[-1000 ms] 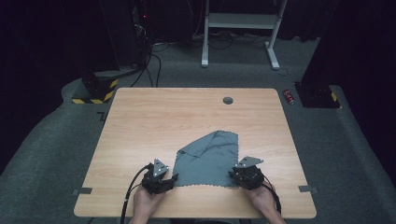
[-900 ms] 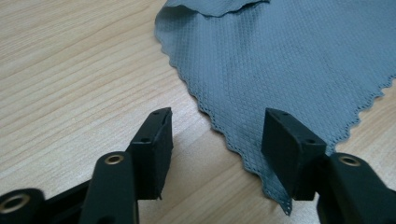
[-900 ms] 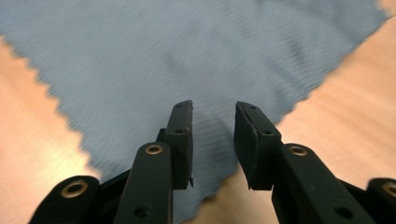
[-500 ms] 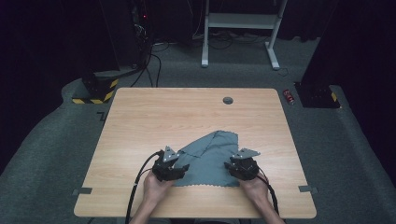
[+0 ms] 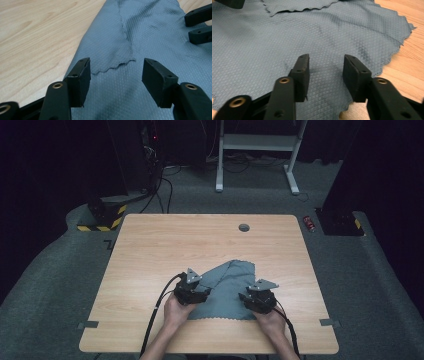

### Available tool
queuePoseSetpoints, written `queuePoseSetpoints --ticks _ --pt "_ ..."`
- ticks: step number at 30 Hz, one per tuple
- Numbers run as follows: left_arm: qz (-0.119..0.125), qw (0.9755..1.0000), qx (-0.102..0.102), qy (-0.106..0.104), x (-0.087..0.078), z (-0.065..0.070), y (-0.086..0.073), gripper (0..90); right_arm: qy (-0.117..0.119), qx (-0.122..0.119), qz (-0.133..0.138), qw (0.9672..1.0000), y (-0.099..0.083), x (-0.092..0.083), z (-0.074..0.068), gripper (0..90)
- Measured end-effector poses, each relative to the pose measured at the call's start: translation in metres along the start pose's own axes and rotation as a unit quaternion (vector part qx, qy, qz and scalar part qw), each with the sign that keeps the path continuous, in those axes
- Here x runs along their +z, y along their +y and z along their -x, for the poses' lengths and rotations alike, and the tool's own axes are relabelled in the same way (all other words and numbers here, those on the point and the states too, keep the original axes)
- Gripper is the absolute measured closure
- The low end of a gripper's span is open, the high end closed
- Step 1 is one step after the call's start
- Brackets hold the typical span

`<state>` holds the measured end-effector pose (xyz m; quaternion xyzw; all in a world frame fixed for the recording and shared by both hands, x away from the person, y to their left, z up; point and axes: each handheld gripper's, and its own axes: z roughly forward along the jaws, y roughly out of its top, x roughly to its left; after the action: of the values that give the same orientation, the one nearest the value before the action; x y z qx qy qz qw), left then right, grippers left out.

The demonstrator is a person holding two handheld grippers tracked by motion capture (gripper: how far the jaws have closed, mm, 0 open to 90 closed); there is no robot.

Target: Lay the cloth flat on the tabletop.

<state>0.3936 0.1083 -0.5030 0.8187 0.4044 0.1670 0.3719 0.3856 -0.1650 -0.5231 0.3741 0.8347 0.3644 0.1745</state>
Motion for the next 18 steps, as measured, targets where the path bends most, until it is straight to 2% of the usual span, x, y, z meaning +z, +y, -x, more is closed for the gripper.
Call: queuePoseSetpoints --ticks 5,12,18 --pt "0.003 0.9999 0.011 -0.003 0.008 0.004 0.004 41.6 0.003 -0.002 0.000 1.0000 0.000 0.000 0.000 53.9" --pt "-0.010 0.9996 0.025 -0.006 0.025 0.010 0.010 43.0 0.000 0.001 0.000 1.0000 0.001 0.001 -0.001 54.2" --pt "-0.006 0.9995 0.030 0.007 0.030 0.011 0.019 45.6 0.000 0.002 -0.001 1.0000 0.001 0.001 -0.001 54.2"
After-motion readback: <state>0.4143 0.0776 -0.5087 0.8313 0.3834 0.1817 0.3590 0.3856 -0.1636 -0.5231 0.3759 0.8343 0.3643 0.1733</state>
